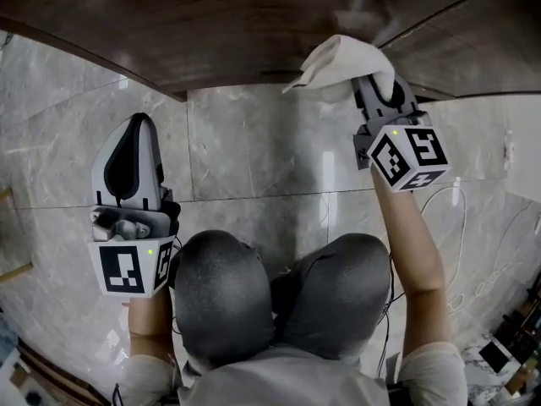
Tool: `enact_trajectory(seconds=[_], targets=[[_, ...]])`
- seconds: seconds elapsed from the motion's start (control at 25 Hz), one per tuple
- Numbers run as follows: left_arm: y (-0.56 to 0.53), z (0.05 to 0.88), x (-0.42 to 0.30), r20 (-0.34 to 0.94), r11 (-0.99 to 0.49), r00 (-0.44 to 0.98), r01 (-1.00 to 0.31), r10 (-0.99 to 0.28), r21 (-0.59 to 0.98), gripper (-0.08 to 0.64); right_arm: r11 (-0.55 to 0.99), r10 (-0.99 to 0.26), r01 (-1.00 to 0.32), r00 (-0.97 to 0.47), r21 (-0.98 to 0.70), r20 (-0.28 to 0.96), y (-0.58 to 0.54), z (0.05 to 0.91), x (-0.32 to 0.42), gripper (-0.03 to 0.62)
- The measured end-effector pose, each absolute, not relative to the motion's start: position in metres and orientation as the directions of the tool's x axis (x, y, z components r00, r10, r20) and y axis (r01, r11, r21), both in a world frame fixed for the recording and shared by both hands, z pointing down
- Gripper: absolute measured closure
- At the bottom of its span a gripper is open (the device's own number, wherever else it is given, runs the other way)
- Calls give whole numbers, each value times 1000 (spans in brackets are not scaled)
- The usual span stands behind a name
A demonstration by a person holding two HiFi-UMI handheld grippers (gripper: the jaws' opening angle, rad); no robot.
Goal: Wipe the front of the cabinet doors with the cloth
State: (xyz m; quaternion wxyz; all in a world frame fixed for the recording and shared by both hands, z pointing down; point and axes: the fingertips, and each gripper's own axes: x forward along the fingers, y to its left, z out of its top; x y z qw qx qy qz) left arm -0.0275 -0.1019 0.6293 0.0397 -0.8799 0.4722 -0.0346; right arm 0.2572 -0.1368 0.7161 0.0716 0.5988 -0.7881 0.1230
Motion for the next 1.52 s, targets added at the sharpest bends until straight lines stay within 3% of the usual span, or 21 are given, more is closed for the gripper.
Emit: enact_trajectory(seconds=[0.28, 0.72, 1.12, 1.52], targets=[[-108, 643, -1, 41, -603, 602, -790, -797, -111, 541, 215, -951, -975, -222, -54, 215, -135, 711, 279, 523], [-125, 651, 10, 81, -616, 611, -784, -788, -73, 541, 200, -945, -978, -207, -52, 254, -133, 711, 284, 523], [-108, 571, 31, 175, -598, 585, -801, -791, -25, 541, 144, -927, -983, -175, -114, 331, -118, 639, 283, 523], [-85, 460, 4, 232, -579, 571, -814, -788, 36, 541, 104, -917, -986, -146, -129, 371, -100, 523, 265, 523]])
